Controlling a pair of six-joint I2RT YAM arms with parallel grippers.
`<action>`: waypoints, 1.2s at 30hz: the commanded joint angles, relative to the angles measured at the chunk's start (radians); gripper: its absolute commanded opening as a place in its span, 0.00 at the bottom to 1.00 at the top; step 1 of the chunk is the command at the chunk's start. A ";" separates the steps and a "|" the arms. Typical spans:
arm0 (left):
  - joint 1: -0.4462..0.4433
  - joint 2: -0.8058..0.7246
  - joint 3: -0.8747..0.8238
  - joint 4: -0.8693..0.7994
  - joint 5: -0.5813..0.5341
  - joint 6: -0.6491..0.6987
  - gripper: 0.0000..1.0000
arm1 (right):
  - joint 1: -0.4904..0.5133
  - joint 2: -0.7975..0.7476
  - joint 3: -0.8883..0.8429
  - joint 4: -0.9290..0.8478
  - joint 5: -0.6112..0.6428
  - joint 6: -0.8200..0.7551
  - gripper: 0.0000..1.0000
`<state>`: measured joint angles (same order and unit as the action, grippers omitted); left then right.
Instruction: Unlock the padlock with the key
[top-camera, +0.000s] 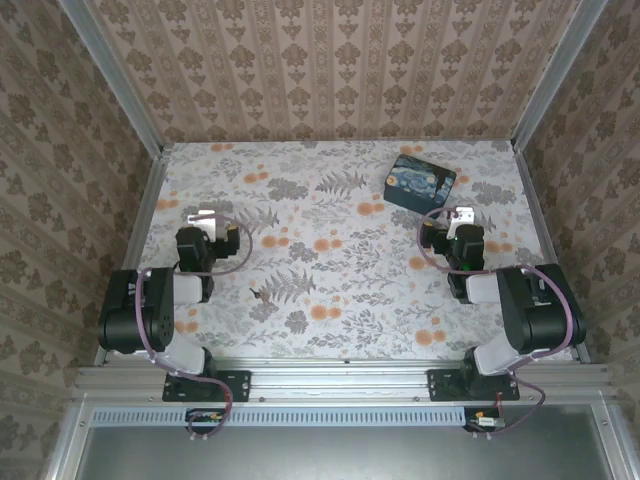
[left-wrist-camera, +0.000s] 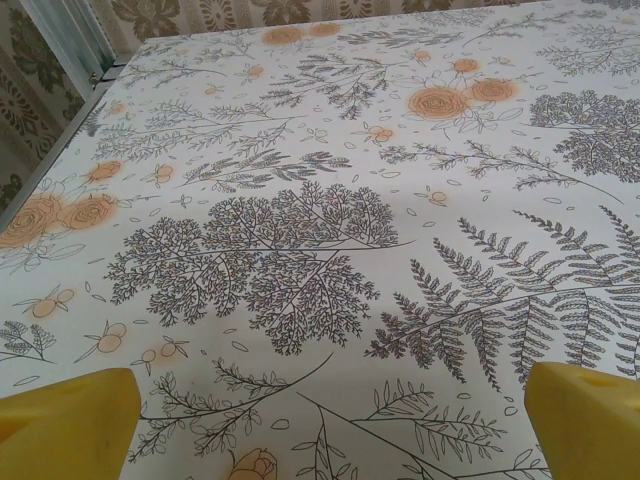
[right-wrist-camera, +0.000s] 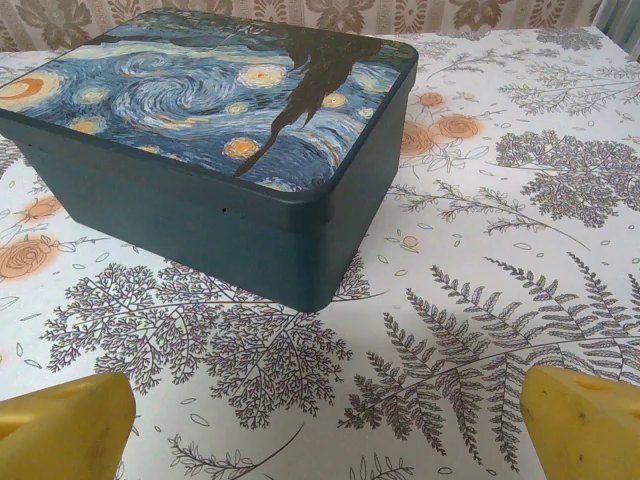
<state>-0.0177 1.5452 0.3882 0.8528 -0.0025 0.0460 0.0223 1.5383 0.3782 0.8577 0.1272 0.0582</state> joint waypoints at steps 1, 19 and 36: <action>0.005 -0.004 0.017 0.011 0.014 0.015 1.00 | 0.005 -0.009 0.020 0.015 0.023 -0.004 1.00; 0.022 -0.004 0.018 0.008 0.041 -0.001 1.00 | 0.003 -0.009 0.023 0.012 0.014 -0.006 1.00; 0.061 -0.130 0.550 -1.057 -0.119 -0.295 1.00 | -0.219 0.012 0.647 -0.904 -0.150 0.322 0.99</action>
<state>0.0231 1.3586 0.8131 0.1989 -0.1394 -0.1413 -0.1692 1.4467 0.9241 0.2283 0.0837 0.2615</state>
